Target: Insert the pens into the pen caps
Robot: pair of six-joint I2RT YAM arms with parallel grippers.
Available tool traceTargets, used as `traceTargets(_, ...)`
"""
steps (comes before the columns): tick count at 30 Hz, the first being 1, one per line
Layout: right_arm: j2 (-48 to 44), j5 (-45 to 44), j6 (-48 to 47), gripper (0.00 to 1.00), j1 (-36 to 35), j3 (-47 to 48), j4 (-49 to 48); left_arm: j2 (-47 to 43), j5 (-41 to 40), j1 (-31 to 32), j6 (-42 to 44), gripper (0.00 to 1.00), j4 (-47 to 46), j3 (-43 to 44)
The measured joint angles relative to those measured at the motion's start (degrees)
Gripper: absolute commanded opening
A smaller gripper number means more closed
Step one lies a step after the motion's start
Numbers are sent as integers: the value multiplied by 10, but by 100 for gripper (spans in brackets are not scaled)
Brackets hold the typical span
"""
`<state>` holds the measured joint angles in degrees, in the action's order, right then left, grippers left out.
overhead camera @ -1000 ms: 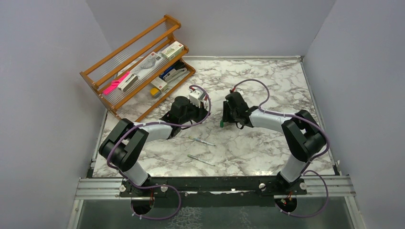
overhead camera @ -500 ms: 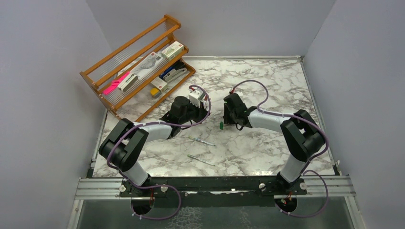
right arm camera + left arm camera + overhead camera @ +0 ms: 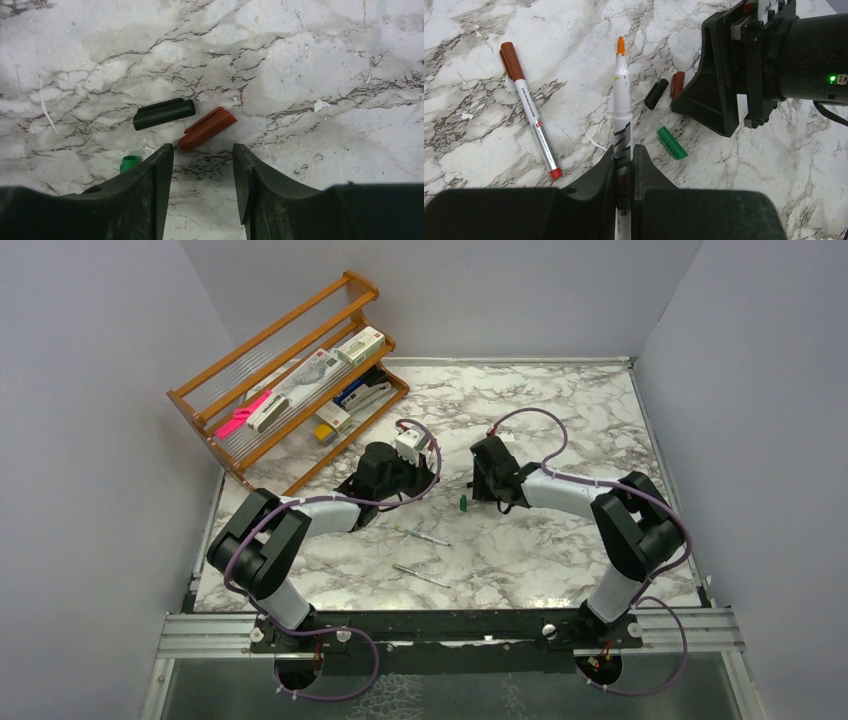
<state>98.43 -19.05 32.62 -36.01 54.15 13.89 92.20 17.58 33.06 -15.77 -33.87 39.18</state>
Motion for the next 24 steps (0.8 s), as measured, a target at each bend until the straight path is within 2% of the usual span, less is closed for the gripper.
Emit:
traceTargets(4,-3,0,22,56,0,0,0,0,0,0,0,0,0,0)
traceTargets(8,-2,-2,43,57,0,1,0,-1,0,0,-2,0,-1,-3)
traceTargets(24,43,-62,82,28,0,59,61,-3,0,-1,-2,0,0,-8)
